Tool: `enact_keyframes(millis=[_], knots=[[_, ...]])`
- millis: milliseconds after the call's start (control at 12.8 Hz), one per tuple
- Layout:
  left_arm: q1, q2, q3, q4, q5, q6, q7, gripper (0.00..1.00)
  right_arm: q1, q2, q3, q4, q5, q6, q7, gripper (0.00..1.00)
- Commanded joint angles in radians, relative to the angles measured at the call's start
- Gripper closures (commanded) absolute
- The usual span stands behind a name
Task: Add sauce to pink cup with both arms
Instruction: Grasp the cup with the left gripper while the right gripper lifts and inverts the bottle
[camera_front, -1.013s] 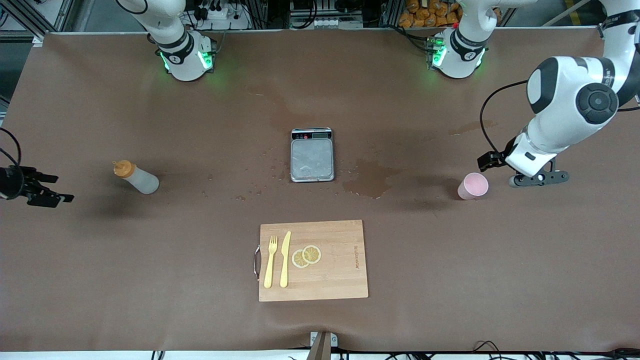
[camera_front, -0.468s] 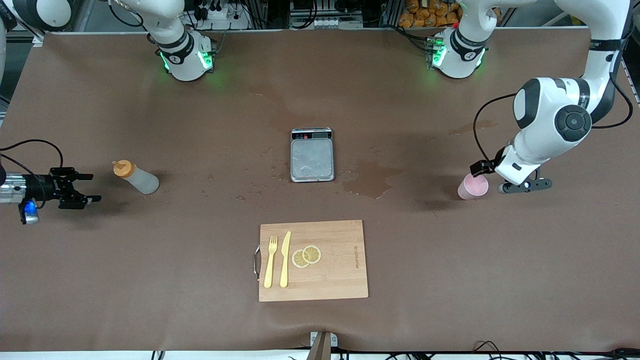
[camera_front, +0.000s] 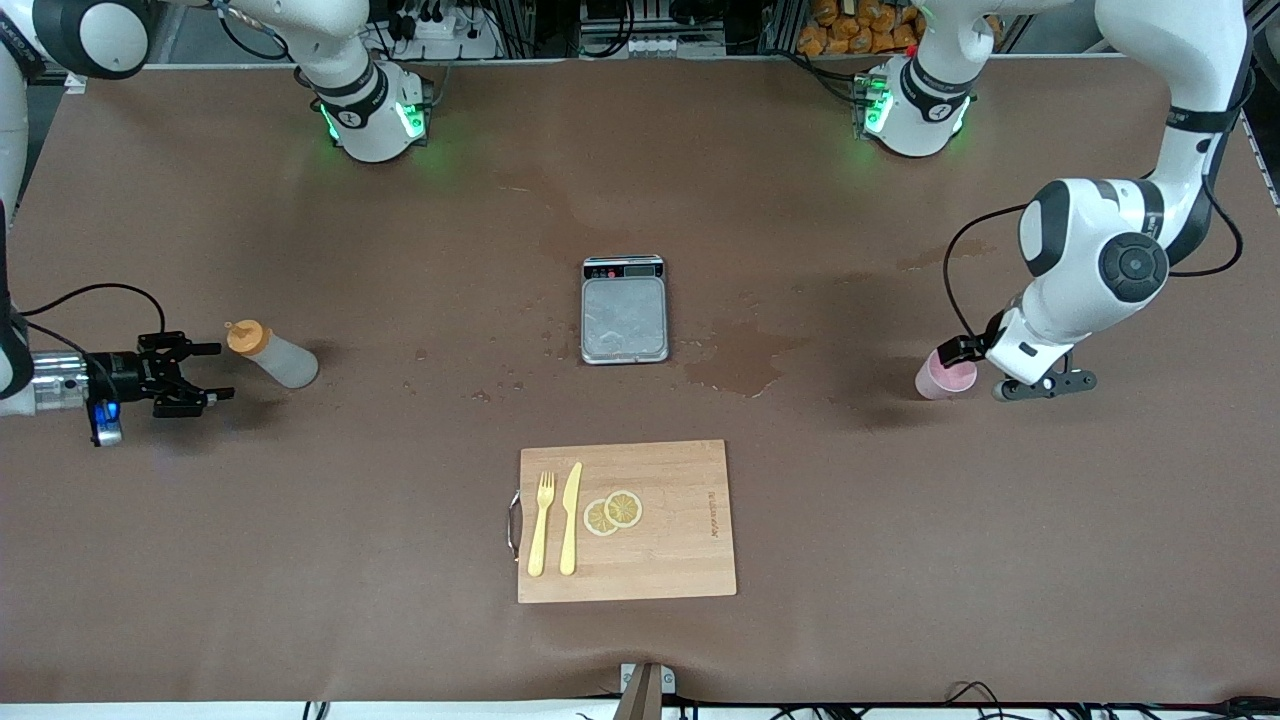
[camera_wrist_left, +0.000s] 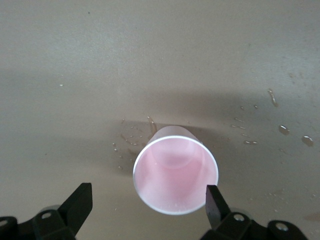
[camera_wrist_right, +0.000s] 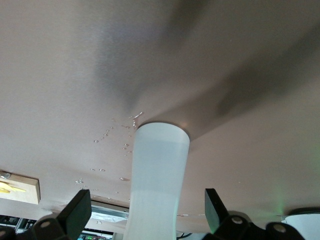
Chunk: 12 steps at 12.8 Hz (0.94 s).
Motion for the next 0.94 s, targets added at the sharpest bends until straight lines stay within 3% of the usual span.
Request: enact_keyframes(millis=[0, 78, 312, 545, 701, 857], knots=[[0.014, 0.057, 0.003, 0.038, 0.002, 0.016, -0.019, 0.00, -0.007, 0.046, 0.011, 0.026, 0.023, -0.019, 0.022, 0.00], [0.035, 0.060, 0.001, 0.038, 0.005, 0.016, -0.013, 0.02, -0.004, 0.046, 0.011, 0.017, 0.023, -0.039, 0.025, 0.00], [0.039, 0.075, 0.001, 0.037, 0.005, 0.016, -0.009, 0.23, -0.002, 0.080, 0.012, 0.002, 0.039, -0.059, 0.027, 0.00], [0.039, 0.075, 0.000, 0.032, 0.002, 0.011, -0.018, 0.63, 0.004, 0.098, 0.012, -0.020, 0.095, -0.061, 0.027, 0.00], [0.037, 0.074, -0.003, 0.034, -0.002, 0.005, -0.019, 1.00, 0.024, 0.100, 0.012, -0.030, 0.113, -0.064, 0.028, 0.00], [0.033, 0.057, -0.008, 0.050, -0.009, -0.010, -0.041, 1.00, 0.038, 0.098, 0.014, -0.036, 0.115, -0.076, 0.063, 0.00]])
